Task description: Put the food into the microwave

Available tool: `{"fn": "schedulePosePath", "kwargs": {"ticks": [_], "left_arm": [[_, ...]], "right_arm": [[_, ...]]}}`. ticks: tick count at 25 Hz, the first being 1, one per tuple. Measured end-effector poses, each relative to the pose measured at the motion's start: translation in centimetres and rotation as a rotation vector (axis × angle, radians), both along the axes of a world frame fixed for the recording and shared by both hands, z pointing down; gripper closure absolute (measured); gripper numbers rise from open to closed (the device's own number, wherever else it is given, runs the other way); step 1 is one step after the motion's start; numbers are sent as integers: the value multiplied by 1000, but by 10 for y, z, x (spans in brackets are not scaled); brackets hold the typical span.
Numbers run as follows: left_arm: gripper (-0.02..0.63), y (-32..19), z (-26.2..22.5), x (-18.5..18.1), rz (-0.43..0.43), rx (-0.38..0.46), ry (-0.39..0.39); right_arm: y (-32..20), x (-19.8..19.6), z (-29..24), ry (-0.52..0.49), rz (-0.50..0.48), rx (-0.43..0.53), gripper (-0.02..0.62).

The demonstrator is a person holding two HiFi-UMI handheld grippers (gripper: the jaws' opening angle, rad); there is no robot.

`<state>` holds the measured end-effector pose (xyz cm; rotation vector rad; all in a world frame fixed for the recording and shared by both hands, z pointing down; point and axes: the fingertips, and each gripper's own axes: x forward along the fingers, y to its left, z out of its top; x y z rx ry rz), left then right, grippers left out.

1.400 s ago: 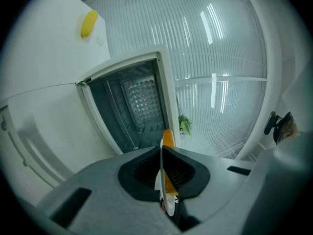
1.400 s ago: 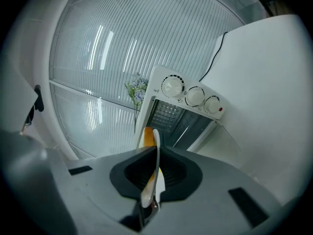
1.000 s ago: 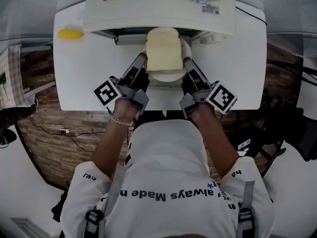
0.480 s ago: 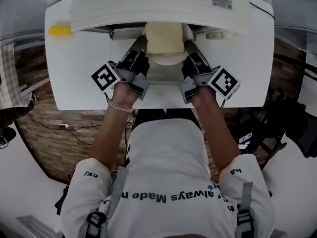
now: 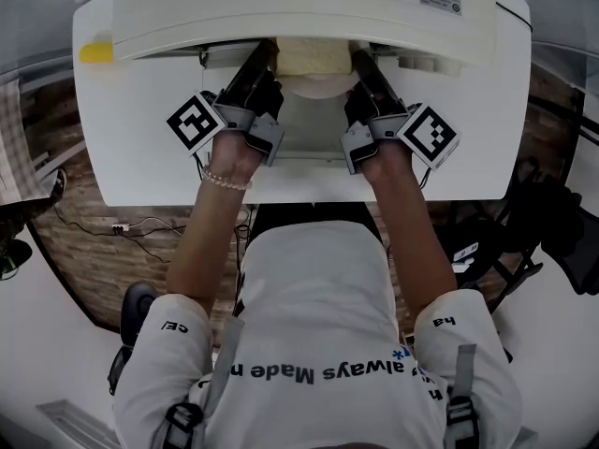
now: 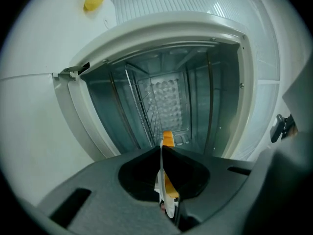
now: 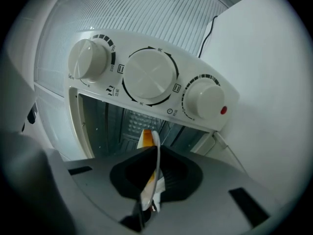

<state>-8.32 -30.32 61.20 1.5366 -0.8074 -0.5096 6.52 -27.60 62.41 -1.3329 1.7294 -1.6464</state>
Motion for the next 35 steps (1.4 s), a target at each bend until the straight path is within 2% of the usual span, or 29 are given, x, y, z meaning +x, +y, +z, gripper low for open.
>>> {"fn": "schedulePosePath", "kwargs": {"ticks": [8,13,16,21,26,30,35], "left_arm": [[588,-13,13,-1,-31,-31,44],[581,-17,6,-2,-45,15,65],[501,-11,5,-4,-58,16,74],[480,24,6,-6,-60,-18,93],[482,52,7,19,-2,-43,132],[484,55,11,34,29,-61,120],[582,46,10,34,1,-77,129]], "right_arm": [[-13,-3,8,-33,31,-17,572],[-16,-6,12,-61,61,-41,572],[-19,-3,12,-66,88,-45,572],[-26,-2,11,-71,103,-40,572],[-27,-2,13,-77,106,-39,572],[-29,-4,11,-82,101,-34,572],[-32,-7,11,-81,99,-38,572]]}}
